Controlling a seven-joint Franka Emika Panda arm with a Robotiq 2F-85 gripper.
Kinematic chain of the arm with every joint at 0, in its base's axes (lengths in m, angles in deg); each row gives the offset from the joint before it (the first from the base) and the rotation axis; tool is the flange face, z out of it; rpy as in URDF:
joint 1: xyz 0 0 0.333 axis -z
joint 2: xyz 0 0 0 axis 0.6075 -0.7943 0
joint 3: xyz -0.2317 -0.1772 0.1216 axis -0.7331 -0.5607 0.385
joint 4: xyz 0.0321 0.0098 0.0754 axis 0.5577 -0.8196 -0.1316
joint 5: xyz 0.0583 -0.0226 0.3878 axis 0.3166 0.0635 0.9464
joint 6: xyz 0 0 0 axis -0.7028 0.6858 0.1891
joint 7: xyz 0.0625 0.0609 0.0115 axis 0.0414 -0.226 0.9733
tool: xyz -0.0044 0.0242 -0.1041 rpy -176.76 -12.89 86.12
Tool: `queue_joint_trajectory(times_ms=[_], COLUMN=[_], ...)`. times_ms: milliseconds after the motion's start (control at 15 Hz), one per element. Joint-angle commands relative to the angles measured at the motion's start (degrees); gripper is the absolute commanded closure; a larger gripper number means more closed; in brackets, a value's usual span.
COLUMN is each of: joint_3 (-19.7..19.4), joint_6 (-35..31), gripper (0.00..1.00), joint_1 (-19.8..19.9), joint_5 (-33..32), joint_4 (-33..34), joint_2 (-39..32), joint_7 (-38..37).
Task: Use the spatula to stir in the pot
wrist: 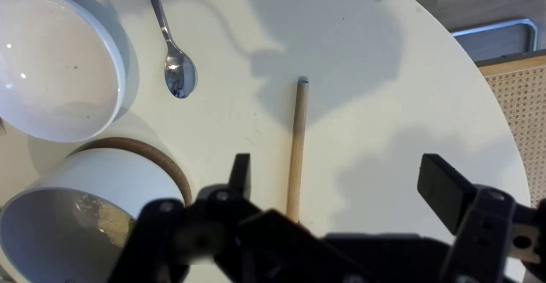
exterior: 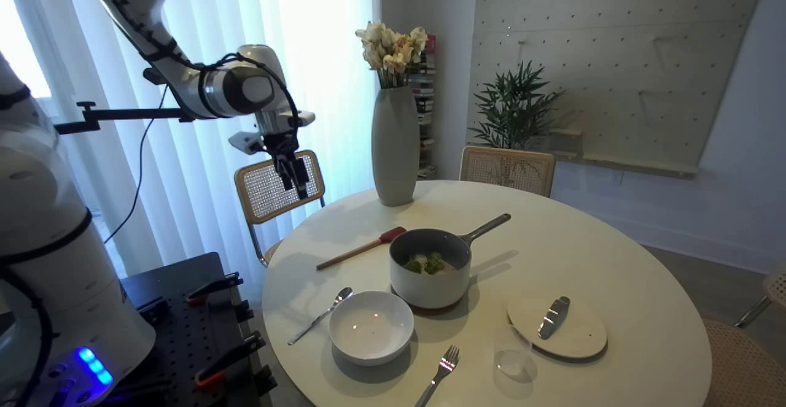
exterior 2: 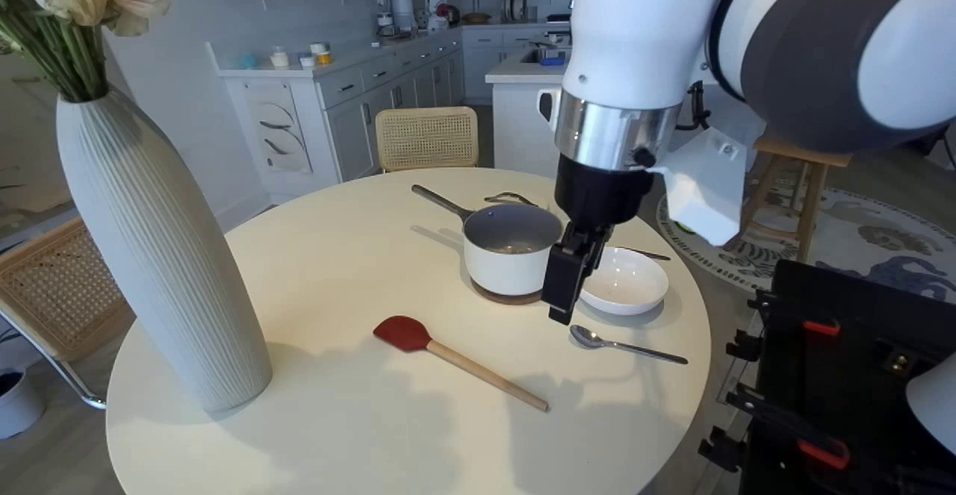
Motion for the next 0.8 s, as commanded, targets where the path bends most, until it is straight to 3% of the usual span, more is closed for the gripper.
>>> queue_joint_trajectory(times_ms=[0,200,733], joint_3=[0.1,-2.5,-10.6], joint_6=[-0.7,-1.9,-7.9], gripper=[0.0,0.0,0.0], joint_1=[0.8,-0.7,-5.8], joint_5=[-7.1,-10.3,-7.9], joint_4=[4.8,7.5,12.7], joint_2=[-7.7,-13.2,-26.5], joint_7=[-8.5,-10.0,-4.7])
